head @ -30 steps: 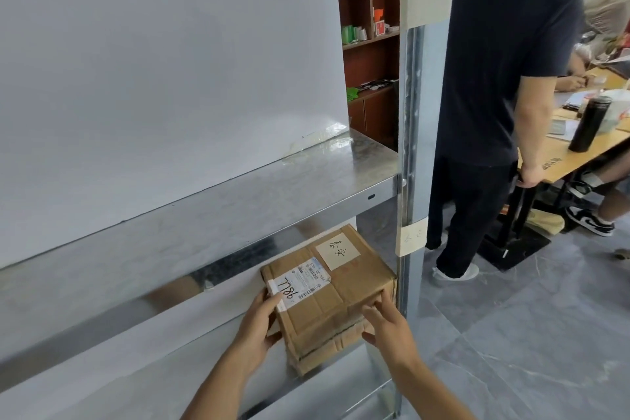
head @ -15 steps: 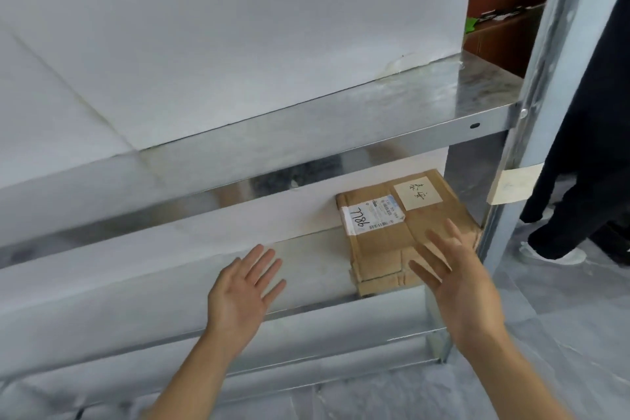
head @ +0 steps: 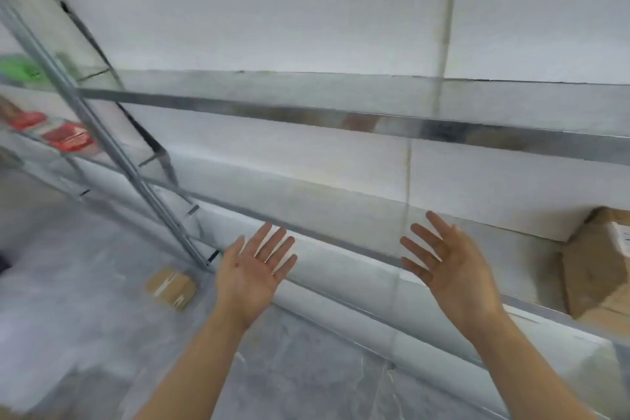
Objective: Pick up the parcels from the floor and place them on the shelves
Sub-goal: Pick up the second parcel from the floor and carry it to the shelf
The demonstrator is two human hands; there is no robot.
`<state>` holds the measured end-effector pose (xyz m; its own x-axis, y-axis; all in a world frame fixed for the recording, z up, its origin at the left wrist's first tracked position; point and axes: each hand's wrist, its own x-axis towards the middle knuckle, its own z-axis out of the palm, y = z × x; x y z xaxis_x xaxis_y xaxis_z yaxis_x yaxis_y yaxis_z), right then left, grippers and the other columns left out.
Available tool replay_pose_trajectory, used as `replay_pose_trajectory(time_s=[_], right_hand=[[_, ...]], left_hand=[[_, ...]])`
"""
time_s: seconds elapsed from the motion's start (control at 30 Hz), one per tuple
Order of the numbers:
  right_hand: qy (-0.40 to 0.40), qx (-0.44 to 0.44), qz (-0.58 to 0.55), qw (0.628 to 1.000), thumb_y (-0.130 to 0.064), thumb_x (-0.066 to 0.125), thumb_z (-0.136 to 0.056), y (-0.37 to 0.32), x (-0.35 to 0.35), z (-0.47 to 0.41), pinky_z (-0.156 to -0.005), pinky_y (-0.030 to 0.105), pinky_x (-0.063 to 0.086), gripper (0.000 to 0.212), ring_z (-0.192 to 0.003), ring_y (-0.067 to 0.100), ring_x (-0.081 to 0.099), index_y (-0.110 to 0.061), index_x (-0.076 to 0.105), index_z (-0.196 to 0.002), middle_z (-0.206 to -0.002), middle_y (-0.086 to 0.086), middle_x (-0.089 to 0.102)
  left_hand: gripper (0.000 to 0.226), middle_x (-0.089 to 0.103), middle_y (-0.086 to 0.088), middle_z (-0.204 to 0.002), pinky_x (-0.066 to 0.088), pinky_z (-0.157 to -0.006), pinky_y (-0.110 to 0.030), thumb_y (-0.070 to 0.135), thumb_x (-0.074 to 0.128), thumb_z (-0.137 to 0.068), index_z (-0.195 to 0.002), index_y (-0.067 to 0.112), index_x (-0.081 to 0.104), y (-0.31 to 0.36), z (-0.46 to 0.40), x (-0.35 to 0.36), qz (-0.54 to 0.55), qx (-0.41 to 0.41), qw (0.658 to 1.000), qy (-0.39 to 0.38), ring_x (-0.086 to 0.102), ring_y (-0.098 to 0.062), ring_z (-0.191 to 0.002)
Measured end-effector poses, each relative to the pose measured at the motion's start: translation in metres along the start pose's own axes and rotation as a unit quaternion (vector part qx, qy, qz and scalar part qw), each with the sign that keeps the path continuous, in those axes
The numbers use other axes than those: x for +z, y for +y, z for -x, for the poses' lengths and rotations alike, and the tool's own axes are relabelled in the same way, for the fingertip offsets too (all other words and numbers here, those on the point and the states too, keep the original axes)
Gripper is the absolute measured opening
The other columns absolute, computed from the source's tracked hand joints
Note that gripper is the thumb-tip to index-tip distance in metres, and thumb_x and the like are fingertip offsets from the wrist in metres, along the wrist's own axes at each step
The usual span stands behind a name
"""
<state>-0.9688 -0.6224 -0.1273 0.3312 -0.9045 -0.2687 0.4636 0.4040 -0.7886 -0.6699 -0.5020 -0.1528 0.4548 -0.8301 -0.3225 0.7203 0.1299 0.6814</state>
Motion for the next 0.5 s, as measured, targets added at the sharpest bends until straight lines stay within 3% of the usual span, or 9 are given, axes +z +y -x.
replay_pose_trajectory(time_s=[0.27, 0.37, 0.5], right_hand=[[-0.148, 0.111, 0.062, 0.981, -0.05, 0.037, -0.106, 0.147, 0.22, -0.001, -0.113, 0.057, 0.043, 0.05, -0.132, 0.034, 0.059, -0.025, 0.056, -0.145, -0.145, 0.009, 0.062], [-0.189, 0.142, 0.08, 0.968, -0.051, 0.04, -0.105, 0.194, 0.285, 0.003, -0.112, 0.057, 0.044, 0.051, -0.131, 0.034, 0.06, -0.025, 0.058, -0.145, -0.145, 0.01, 0.062], [-0.224, 0.181, 0.102, 0.952, -0.051, 0.039, -0.105, 0.246, 0.353, 0.0, -0.112, 0.057, 0.043, 0.052, -0.132, 0.034, 0.059, -0.025, 0.057, -0.146, -0.144, 0.01, 0.063]], left_hand=[[0.047, 0.066, -0.019, -0.138, 0.044, -0.111, -0.055, 0.041, 0.04, -0.103, -0.126, 0.011, 0.068, 0.145, 0.048, -0.191, 0.103, 0.105, 0.983, 0.108, 0.058, -0.039, -0.131], [0.047, 0.064, -0.019, -0.143, 0.042, -0.113, -0.056, 0.043, 0.043, -0.101, -0.127, 0.013, 0.068, 0.187, 0.064, -0.242, 0.125, 0.131, 0.973, 0.144, 0.063, -0.038, -0.125], [0.05, 0.064, -0.016, -0.145, 0.036, -0.12, -0.056, 0.044, 0.04, -0.103, -0.135, 0.015, 0.065, 0.231, 0.076, -0.299, 0.137, 0.154, 0.957, 0.203, 0.059, -0.036, -0.134]])
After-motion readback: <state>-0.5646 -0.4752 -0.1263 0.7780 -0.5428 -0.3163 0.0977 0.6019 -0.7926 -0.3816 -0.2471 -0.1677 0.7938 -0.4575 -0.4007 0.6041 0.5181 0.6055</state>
